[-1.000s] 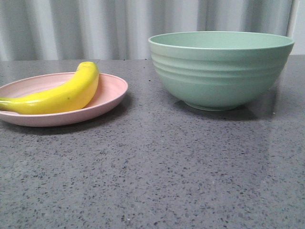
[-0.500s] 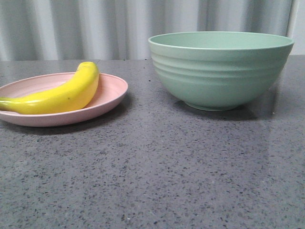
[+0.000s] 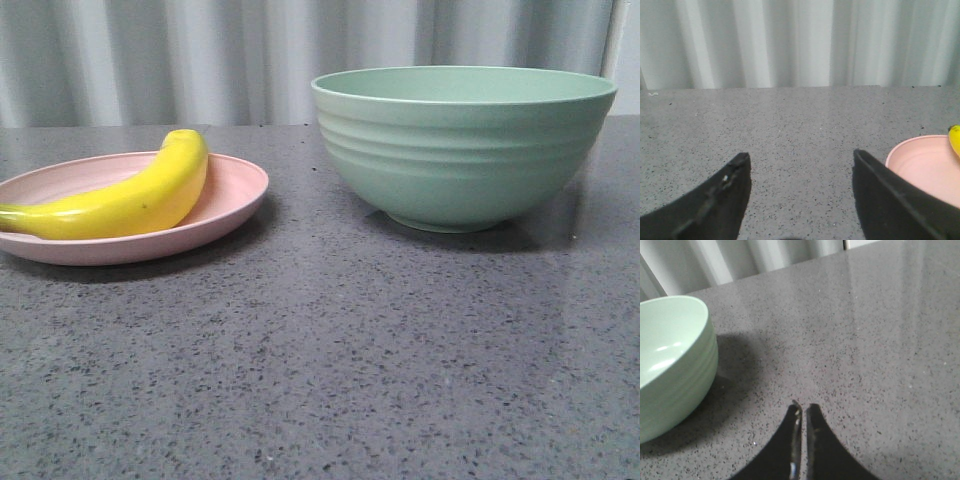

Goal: Transfer banana from pink plate to green bowl

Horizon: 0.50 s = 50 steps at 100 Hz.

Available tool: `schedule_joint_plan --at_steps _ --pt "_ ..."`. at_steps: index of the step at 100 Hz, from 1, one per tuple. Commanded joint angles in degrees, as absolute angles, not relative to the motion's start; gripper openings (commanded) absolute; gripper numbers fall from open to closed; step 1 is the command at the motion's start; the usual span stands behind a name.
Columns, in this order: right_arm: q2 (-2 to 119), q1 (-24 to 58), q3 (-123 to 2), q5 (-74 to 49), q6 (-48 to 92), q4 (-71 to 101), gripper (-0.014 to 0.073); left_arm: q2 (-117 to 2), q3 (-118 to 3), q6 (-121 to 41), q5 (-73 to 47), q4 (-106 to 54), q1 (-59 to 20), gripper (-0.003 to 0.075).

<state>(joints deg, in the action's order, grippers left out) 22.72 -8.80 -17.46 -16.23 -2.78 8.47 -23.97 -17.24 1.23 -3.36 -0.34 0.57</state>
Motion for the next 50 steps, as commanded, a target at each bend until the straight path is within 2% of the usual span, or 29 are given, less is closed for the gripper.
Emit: schedule_joint_plan --at_steps 1,19,50 --pt "23.5 -9.0 -18.3 -11.3 -2.5 8.7 -0.0071 -26.1 -20.3 1.7 1.3 -0.7 0.4 0.043" --pt "23.5 -9.0 -17.8 -10.2 -2.5 8.7 -0.0071 -32.0 -25.8 1.7 -4.7 -2.6 -4.2 0.043" --pt "23.5 -9.0 -17.8 -10.2 -2.5 8.7 -0.0071 -47.2 -35.3 1.7 -9.1 -3.2 -22.7 0.043"
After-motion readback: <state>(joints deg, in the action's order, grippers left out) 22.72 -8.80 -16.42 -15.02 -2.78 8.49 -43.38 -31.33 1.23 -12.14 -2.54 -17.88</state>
